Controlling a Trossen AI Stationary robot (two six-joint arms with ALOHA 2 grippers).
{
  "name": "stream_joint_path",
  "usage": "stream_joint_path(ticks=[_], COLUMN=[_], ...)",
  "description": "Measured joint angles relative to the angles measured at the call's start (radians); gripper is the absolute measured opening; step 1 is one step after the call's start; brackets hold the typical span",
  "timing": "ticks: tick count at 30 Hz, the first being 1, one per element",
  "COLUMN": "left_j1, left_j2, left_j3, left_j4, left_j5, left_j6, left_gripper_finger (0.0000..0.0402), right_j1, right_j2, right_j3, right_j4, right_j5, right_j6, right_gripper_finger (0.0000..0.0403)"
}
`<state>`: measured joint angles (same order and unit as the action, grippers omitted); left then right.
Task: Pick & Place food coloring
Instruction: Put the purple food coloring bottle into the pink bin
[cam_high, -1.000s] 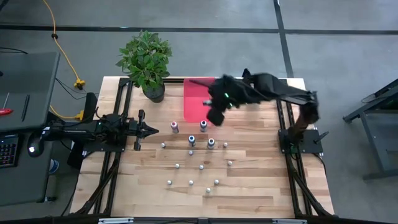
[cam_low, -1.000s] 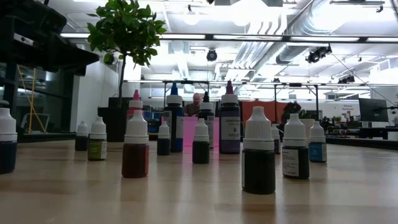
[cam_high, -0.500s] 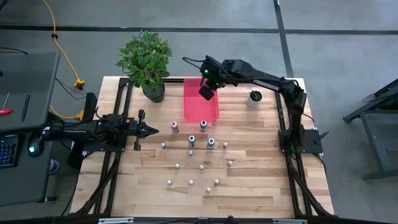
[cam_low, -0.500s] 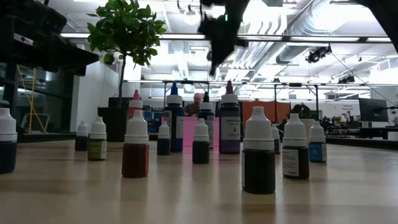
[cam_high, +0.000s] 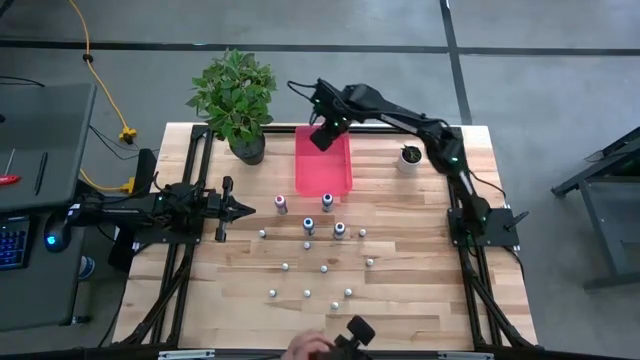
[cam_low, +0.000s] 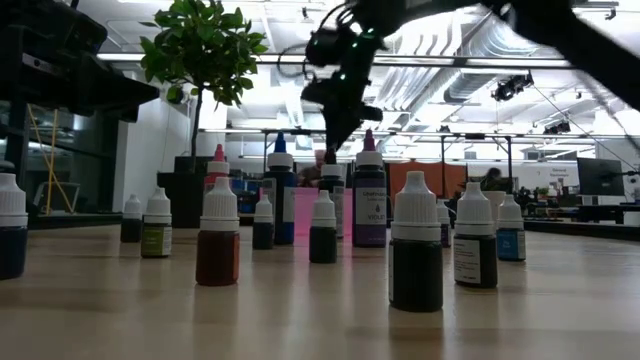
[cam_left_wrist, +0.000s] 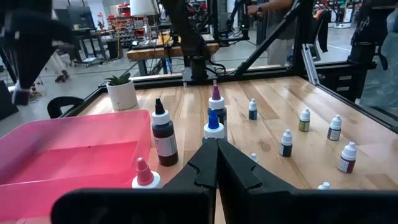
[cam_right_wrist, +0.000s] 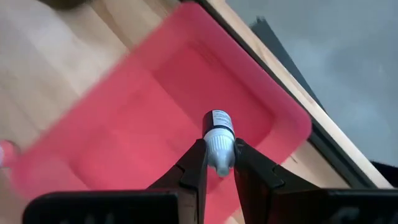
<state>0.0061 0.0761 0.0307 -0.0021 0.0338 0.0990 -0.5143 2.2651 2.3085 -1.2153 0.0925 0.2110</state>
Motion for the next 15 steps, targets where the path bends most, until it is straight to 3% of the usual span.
stream_joint_path(ticks=[2, 6, 15], left_j1=[0.0, 0.0, 0.0], left_j2=[0.0, 0.0, 0.0], left_j3=[0.0, 0.0, 0.0], left_j4=[0.0, 0.0, 0.0], left_j5=[0.0, 0.0, 0.0], left_j6=[0.0, 0.0, 0.0], left_gripper_finger=[0.0, 0.0, 0.0], right_j1=[-0.007, -0.013, -0.003], right_j2=[0.043, 0.014, 0.045], right_j3=[0.042, -0.072, -0.098], right_j4=[-0.025, 0.1, 0.14], right_j5=[-0.019, -0.085, -0.082], right_j6=[-0.03, -0.077, -0.261], right_gripper_finger=[0.0057, 0.0057, 0.0057])
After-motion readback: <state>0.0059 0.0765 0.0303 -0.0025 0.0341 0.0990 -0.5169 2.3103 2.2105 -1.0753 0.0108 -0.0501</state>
